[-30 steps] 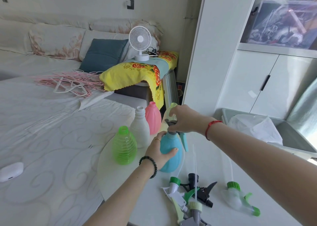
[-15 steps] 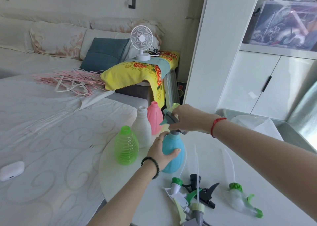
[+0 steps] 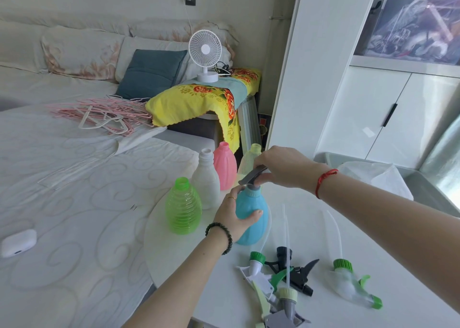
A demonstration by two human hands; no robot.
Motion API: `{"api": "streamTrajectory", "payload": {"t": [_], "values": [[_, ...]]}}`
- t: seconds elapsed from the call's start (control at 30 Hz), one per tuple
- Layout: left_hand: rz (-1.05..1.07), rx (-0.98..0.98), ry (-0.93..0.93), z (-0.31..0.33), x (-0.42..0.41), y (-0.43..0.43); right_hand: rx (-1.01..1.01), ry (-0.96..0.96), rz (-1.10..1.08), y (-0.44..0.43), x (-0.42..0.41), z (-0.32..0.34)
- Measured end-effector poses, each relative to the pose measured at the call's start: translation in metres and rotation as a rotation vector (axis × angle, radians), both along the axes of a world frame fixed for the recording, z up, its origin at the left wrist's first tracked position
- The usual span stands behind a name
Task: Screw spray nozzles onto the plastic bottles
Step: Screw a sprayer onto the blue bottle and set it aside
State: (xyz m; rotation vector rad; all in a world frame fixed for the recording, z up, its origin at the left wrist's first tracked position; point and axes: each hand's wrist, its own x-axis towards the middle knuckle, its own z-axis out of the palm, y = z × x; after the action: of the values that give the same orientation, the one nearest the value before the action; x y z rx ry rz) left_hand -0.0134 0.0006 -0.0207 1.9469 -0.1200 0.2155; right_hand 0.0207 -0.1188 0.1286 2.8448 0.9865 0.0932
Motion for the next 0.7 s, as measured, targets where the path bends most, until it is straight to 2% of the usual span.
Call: {"api": "streamTrajectory", "payload": {"t": [0.2, 0.37, 0.47, 0.5, 0.57, 0.63, 0.7], "values": [[0.032, 0.048, -0.015, 0.001, 0.001, -0.004, 0.104, -0.034, -0.127, 0.005, -0.006, -0.006], [0.121, 0.117, -0.051, 0.002, -0.005, -0.011, 0.340, 0.019, -0.177, -0.004, -0.017, -0.020], [0.165, 0.144, -0.035, 0.006, -0.010, -0.014, 0.302, -0.057, -0.199, -0.010, -0.018, -0.038], [0.150, 0.161, -0.022, 0.006, -0.011, -0.012, 0.354, -0.055, -0.210, -0.012, -0.020, -0.045], [0.096, 0.176, 0.003, 0.004, -0.014, -0.006, 0.647, 0.030, -0.247, -0.015, -0.028, -0.062], [0.076, 0.105, 0.026, 0.001, -0.018, 0.001, 0.985, 0.134, -0.298, -0.021, -0.039, -0.086], [0.051, -0.019, 0.071, -0.004, -0.019, 0.007, 1.095, 0.248, -0.375, -0.024, -0.051, -0.113]]}}
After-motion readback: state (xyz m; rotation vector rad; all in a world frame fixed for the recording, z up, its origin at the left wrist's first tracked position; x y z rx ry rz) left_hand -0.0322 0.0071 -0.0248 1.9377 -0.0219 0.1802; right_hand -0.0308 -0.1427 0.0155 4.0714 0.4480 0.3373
